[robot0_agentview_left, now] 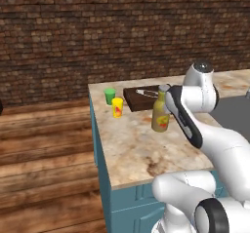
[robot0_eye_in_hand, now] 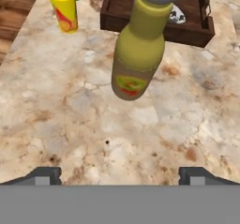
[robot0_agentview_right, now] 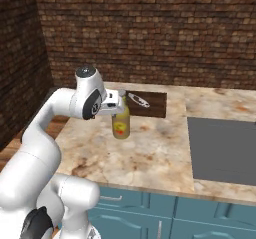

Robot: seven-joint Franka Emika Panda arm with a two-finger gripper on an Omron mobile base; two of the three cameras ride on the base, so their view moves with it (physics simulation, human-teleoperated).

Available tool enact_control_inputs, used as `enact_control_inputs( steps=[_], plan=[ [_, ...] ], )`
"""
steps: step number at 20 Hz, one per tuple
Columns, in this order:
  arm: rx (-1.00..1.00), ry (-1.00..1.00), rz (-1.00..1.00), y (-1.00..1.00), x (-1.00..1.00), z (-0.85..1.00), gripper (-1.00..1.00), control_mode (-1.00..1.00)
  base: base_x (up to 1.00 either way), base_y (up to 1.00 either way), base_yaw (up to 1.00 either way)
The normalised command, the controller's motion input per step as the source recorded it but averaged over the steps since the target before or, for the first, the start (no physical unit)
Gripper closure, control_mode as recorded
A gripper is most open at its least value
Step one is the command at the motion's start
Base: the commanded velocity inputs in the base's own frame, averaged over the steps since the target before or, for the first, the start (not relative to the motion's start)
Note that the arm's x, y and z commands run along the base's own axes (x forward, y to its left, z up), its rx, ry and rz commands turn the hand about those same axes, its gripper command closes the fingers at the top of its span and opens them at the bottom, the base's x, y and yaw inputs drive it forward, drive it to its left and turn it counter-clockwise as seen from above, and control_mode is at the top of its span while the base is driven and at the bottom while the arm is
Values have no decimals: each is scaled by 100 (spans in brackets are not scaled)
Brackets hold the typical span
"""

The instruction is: Place the drinks on the dining counter in a tight cluster.

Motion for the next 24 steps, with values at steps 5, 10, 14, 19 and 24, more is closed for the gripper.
enact_control_inputs(
  steps=[5, 10, 14, 19, 24],
  plan=[
    [4, 19, 0, 0, -61, 59, -100, -100, 0, 0, 0],
    [9, 1, 0, 0, -62, 5, -100, -100, 0, 0, 0],
    [0, -2, 0, 11, -26, -15, -100, -100, 0, 0, 0],
    [0, 0, 0, 1, -10, 0, -100, -100, 0, 0, 0],
    [0, 0, 0, 0, 0, 0, -100, 100, -8, 0, 0]
  ],
)
